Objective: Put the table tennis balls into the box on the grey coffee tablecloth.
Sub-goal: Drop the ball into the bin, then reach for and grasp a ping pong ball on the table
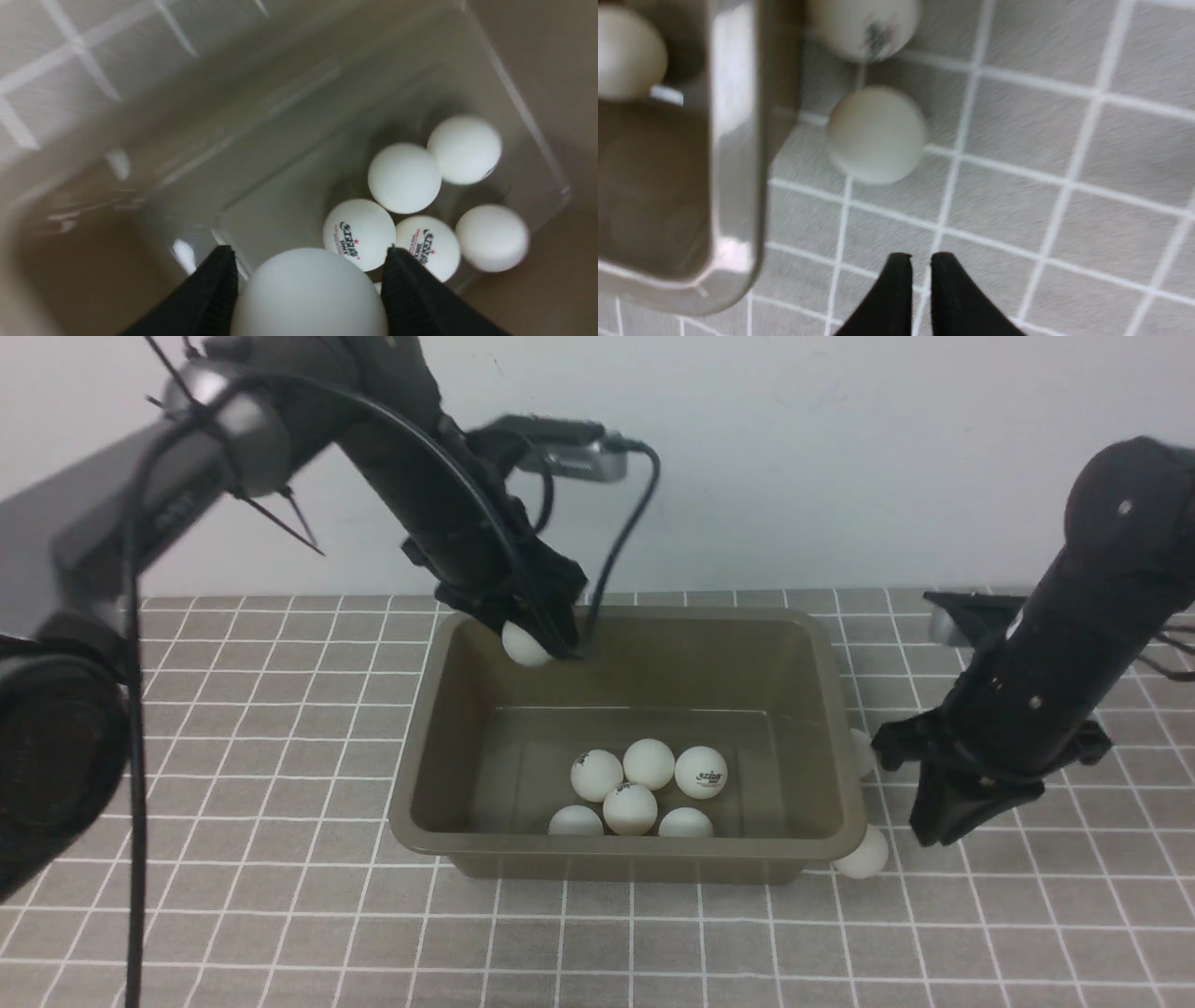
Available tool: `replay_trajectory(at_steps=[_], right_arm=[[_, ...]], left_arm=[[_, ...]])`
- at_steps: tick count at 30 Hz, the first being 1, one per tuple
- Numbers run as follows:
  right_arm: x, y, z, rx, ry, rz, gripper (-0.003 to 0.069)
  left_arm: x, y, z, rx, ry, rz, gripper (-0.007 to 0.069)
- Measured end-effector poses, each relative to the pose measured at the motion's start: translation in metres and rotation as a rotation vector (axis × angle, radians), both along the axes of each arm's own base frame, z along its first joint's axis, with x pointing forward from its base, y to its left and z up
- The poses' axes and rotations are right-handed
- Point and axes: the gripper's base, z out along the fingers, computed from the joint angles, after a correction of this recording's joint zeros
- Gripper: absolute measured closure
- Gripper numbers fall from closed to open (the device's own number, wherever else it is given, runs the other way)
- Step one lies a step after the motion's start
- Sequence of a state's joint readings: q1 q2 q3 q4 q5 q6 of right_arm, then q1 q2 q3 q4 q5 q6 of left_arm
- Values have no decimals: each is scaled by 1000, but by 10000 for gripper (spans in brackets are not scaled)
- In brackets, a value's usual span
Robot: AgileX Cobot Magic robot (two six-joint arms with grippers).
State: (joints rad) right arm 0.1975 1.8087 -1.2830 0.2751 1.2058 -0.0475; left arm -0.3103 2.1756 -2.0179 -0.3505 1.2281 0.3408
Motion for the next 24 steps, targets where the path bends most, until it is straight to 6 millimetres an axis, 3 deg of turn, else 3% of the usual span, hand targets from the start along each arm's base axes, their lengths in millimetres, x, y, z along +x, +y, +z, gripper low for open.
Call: replay_trajectory(at_steps=[2,6,7,9,10,13,18,20,21,22,24], right_arm=[[-4,13,-5,-5,-24,46,480],[-1,20,-8,-39,-110,87,305],[0,20,-8,-40,-115,87,295],[2,20,-8,-52,-148,93,210],[4,20,-8,-55,-165,93,155],[5,20,-8,-57,-175,94,93],[5,22,-11,-61,-167,100,74],[7,22,-21,-67,-141,101,71],[7,22,-21,-67,-141,101,71],[9,24,-32,-73,-120,106,71],[11,28,-41,-76,-112,113,71]], left_arm=[[2,-10,-24,50,38,-20,202],[7,-6,-45,116,76,27,61],[8,-6,-46,120,78,32,57],[11,2,-52,155,89,78,49],[14,8,-54,174,90,106,67],[18,20,-55,216,79,139,138],[20,30,-51,220,72,164,313],[18,27,-41,176,65,159,399],[18,27,-41,176,64,158,406],[14,24,-27,124,51,149,469],[10,23,-11,93,25,146,522]])
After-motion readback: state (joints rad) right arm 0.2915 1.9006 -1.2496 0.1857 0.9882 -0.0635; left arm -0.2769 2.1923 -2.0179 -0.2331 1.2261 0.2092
